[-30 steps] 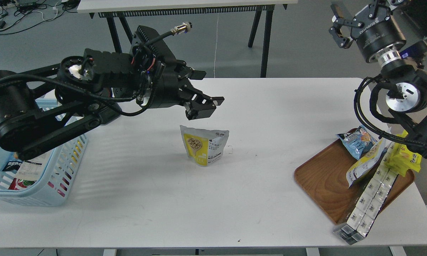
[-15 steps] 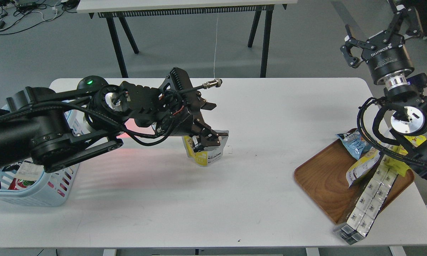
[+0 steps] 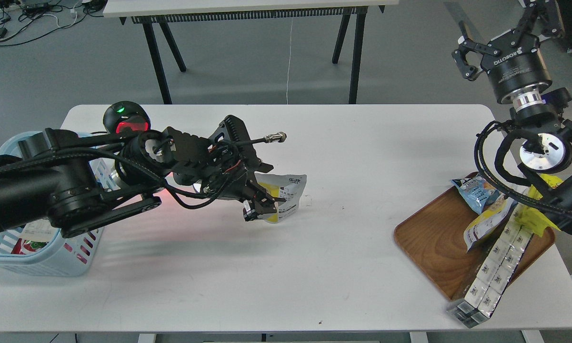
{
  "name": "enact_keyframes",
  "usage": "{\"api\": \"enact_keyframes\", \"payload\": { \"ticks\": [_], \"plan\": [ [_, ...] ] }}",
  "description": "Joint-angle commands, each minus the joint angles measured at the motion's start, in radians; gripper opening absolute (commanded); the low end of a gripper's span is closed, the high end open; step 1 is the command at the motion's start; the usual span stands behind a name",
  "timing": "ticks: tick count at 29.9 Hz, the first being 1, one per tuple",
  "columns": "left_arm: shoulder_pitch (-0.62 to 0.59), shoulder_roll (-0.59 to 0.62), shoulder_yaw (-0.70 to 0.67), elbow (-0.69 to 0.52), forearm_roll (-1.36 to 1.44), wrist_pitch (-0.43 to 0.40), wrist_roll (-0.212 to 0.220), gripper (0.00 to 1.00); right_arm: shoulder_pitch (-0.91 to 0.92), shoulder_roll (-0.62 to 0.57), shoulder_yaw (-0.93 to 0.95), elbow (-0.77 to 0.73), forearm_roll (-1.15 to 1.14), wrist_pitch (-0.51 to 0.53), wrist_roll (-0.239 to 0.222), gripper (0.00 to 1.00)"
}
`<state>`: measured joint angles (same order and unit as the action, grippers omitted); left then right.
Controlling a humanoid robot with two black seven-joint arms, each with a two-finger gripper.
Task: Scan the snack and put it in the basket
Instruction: 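Grasp the yellow bag with the left gripper and lift it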
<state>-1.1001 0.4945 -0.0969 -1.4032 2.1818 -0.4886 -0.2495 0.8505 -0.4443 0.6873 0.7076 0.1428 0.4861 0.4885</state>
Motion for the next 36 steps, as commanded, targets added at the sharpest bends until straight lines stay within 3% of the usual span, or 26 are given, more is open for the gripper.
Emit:
{"api": "enact_keyframes", "payload": {
  "ticks": [1,9,12,19,29,31,36],
  "plan": [
    [0.0,0.003,0.005,0.009,0.0,0.0,-0.007,0.55,0.001,-0.001,0.0,0.001,0.0,0.0,0.0,0.99],
    [0.0,0.004,0.0,0.026,0.0,0.0,-0.007,0.19,-0.001,-0.001,0.0,0.001,0.0,-0.001,0.0,0.99],
    [0.0,0.003,-0.003,0.044,0.0,0.0,-0.007,0.1,-0.001,-0.002,0.0,0.001,0.0,-0.003,0.0,0.99],
    [0.0,0.006,-0.006,0.041,0.0,0.0,-0.01,0.0,0.001,-0.002,0.0,0.001,0.0,-0.006,0.0,0.99],
    [0.002,0.053,-0.047,0.03,0.0,0.0,-0.013,0.0,0.005,-0.016,0.011,0.001,0.0,-0.006,0.0,0.99],
    [0.003,0.088,-0.075,0.023,0.0,0.0,-0.031,0.0,0.005,-0.016,0.023,0.001,0.0,-0.008,0.0,0.99],
    [0.003,0.177,-0.162,-0.02,0.0,0.0,-0.132,0.0,0.008,-0.016,0.031,0.001,-0.002,-0.009,0.0,0.99]
  ]
}}
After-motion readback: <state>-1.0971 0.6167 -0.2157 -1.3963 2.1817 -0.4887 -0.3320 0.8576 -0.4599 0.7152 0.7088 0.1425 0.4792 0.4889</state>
